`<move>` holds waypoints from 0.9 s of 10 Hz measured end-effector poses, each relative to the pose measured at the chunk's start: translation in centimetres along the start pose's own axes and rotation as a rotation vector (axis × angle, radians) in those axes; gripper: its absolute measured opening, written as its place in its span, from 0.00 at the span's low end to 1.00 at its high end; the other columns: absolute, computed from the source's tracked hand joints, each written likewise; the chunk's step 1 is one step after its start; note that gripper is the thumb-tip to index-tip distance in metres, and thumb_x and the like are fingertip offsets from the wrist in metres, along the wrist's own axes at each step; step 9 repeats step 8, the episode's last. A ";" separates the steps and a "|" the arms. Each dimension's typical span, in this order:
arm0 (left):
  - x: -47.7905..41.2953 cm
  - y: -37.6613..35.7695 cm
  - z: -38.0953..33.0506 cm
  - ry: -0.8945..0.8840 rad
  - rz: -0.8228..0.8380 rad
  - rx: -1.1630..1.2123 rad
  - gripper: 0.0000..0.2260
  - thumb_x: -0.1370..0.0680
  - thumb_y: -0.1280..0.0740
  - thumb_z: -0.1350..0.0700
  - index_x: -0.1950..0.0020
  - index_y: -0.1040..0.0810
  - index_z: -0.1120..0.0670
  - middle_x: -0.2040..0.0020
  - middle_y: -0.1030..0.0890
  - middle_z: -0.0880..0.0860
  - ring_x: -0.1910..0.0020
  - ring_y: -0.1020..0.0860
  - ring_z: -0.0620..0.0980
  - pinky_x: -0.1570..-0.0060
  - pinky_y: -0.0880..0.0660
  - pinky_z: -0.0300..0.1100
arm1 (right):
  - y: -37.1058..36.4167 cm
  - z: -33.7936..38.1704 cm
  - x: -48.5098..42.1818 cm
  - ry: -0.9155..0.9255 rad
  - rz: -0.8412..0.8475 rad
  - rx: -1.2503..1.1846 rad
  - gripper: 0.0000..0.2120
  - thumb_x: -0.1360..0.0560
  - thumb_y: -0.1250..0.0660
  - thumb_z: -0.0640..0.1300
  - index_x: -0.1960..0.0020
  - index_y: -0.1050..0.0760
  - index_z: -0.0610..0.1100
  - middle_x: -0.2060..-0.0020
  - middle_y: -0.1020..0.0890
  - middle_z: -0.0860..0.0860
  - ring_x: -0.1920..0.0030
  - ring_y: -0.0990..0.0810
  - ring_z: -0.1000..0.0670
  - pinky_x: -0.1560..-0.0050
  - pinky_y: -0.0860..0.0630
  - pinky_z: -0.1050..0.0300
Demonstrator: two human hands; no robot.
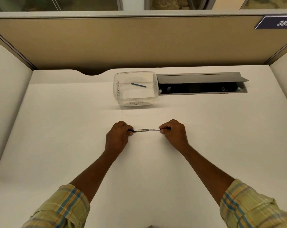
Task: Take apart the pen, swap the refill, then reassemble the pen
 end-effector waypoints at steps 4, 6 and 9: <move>2.3 0.9 1.6 0.036 0.021 -0.076 0.20 0.23 0.24 0.46 0.34 0.18 0.51 0.37 0.19 0.49 0.35 0.23 0.53 0.46 0.20 0.50 | 1.1 0.3 1.8 -0.007 0.010 0.039 0.17 0.31 0.21 0.30 0.44 0.13 0.41 0.52 0.16 0.44 0.51 0.19 0.46 0.42 0.21 0.49; 4.1 1.6 1.8 0.052 0.065 -0.045 0.28 0.20 0.27 0.43 0.24 0.24 0.54 0.26 0.22 0.53 0.26 0.26 0.55 0.31 0.24 0.52 | 1.6 0.8 3.2 -0.031 0.027 0.081 0.18 0.28 0.23 0.32 0.39 0.16 0.40 0.48 0.18 0.43 0.53 0.22 0.50 0.39 0.22 0.47; 5.1 3.6 1.1 0.074 0.039 -0.040 0.35 0.19 0.33 0.35 0.18 0.33 0.53 0.18 0.29 0.52 0.19 0.32 0.52 0.25 0.29 0.52 | 1.4 3.2 4.6 -0.002 0.125 0.196 0.24 0.22 0.25 0.44 0.28 0.24 0.43 0.34 0.22 0.45 0.36 0.21 0.44 0.33 0.23 0.45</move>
Point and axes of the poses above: each hand's wrist, its own x-axis away from the middle knuckle, its own y-axis out of the back of the hand, z = x × y, the point moved 10 cm from there along -x, towards the middle knuckle
